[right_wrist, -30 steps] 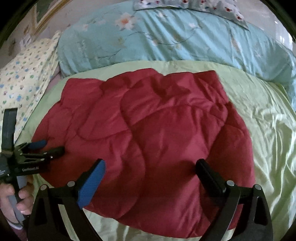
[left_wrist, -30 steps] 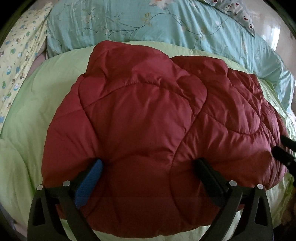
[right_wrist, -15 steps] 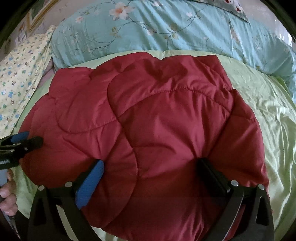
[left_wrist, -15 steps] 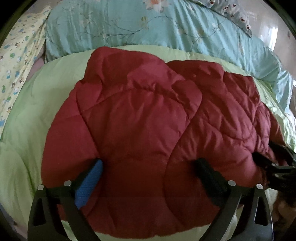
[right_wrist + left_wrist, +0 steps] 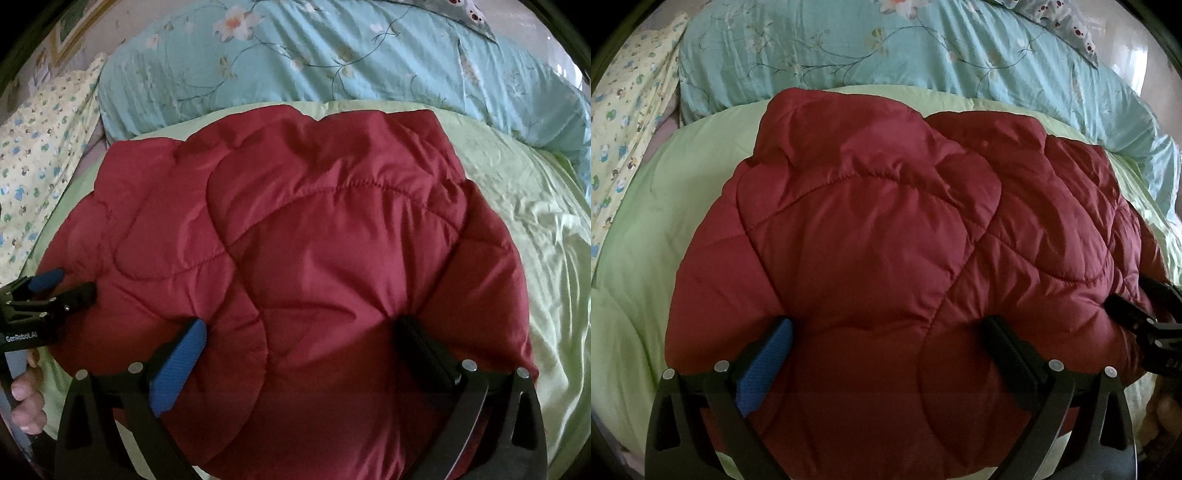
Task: Fold large clothes
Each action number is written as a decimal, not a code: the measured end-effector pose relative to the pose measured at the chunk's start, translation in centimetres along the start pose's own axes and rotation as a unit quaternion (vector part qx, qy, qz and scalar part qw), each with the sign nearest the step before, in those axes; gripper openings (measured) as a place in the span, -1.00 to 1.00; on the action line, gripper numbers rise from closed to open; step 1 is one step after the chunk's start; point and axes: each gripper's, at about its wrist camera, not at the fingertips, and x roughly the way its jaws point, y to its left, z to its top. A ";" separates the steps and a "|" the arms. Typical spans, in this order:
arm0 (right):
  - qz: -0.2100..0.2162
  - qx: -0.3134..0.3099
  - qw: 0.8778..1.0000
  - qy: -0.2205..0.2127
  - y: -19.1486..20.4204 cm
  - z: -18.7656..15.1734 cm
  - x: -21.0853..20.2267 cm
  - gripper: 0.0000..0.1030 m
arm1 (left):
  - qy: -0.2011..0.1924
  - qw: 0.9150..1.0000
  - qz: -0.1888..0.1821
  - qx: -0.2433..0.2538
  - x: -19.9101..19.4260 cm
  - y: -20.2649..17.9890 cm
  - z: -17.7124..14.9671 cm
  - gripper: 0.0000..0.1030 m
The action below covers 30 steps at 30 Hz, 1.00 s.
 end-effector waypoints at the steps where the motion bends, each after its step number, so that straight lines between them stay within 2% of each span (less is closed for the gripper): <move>1: -0.001 -0.001 1.000 0.000 0.1 -0.1 0.0 1.00 | 0.000 1.000 0.001 0.000 0.0 -0.1 0.0 1.00; 13: -0.008 -0.007 1.000 -0.001 0.2 0.0 0.4 1.00 | -0.003 1.000 0.010 0.015 0.3 -0.1 -0.2 1.00; 18: -0.007 -0.004 1.000 -0.001 0.3 0.0 0.0 1.00 | 0.006 1.000 -0.003 0.009 -0.7 0.4 0.1 0.99; 22: -0.002 0.009 1.000 -0.005 0.1 -0.1 -2.1 0.96 | -0.005 1.000 -0.012 0.000 -3.3 0.8 -0.9 0.95; 25: 0.009 0.014 1.000 -0.012 0.3 -0.7 -3.9 0.96 | -0.016 1.000 0.000 0.009 -5.1 0.8 -2.1 0.95; 30: 0.031 -0.001 0.999 -0.007 1.0 -2.5 -6.5 0.99 | -0.008 1.000 0.009 0.012 -6.5 0.8 -4.4 0.97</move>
